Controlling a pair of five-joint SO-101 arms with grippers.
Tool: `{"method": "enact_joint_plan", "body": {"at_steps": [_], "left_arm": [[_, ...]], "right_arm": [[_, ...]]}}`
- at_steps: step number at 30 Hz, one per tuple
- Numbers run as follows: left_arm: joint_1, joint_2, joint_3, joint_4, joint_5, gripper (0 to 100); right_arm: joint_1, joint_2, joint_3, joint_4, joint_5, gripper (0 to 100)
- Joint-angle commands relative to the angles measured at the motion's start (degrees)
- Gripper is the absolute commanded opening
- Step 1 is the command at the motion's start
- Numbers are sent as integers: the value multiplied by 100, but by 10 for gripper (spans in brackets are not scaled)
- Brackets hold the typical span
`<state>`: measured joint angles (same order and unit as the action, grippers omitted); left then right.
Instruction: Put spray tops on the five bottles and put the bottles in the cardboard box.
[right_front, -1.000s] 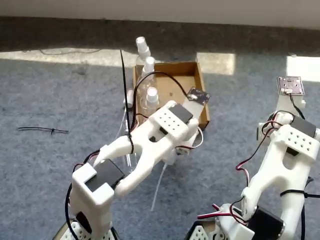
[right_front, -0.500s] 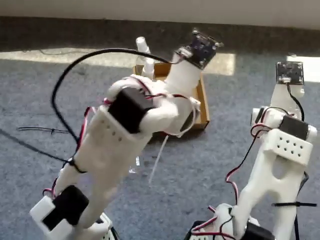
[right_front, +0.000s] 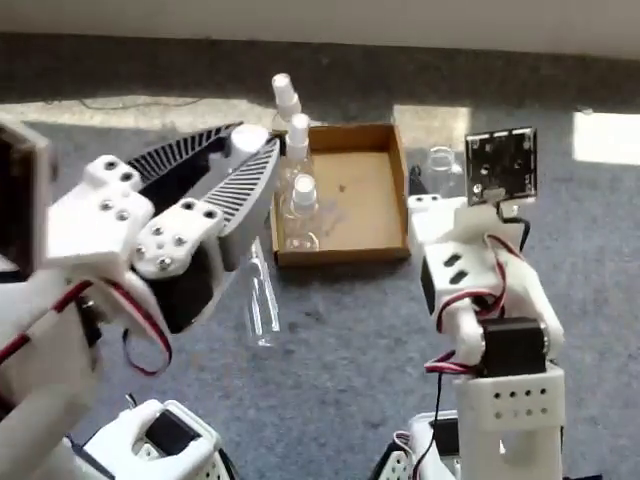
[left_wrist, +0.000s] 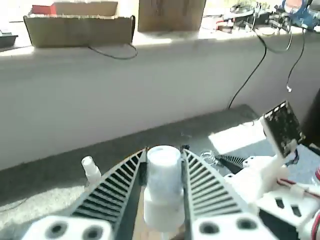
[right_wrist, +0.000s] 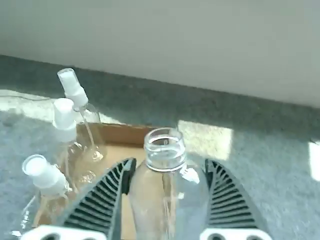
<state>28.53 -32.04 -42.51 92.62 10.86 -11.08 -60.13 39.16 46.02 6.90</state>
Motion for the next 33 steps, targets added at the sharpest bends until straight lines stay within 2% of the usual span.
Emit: {"method": "enact_joint_plan", "body": {"at_steps": [1, 4, 7, 13, 17, 20, 23, 33], "left_arm": [[-66, -48, -136, -1002, -18, 5], [-13, 31, 4, -1538, 9, 5], [-13, 207, 330, -1960, 9, 5], [-13, 567, 1059, -2971, 0, 5], [-13, 690, 1587, -3473, -9, 5], [-13, 690, 2149, -3807, -9, 5], [-13, 655, 2659, -4211, -9, 5], [-13, 655, 3354, -4360, -18, 5]], "right_arm": [[-409, -760, 1059, -1560, -35, 105], [-673, -1174, 2062, -2589, 0, 105], [-901, -1420, 2826, -2870, 0, 105], [-1446, -1886, 3547, -2905, -44, 104], [-1552, -2501, 3785, -2905, -211, 104], [-1525, -3125, 4066, -2897, -580, 62], [-1543, -3662, 4400, -2879, -352, 18], [-1534, -4180, 4690, -2396, -273, 17]]}}
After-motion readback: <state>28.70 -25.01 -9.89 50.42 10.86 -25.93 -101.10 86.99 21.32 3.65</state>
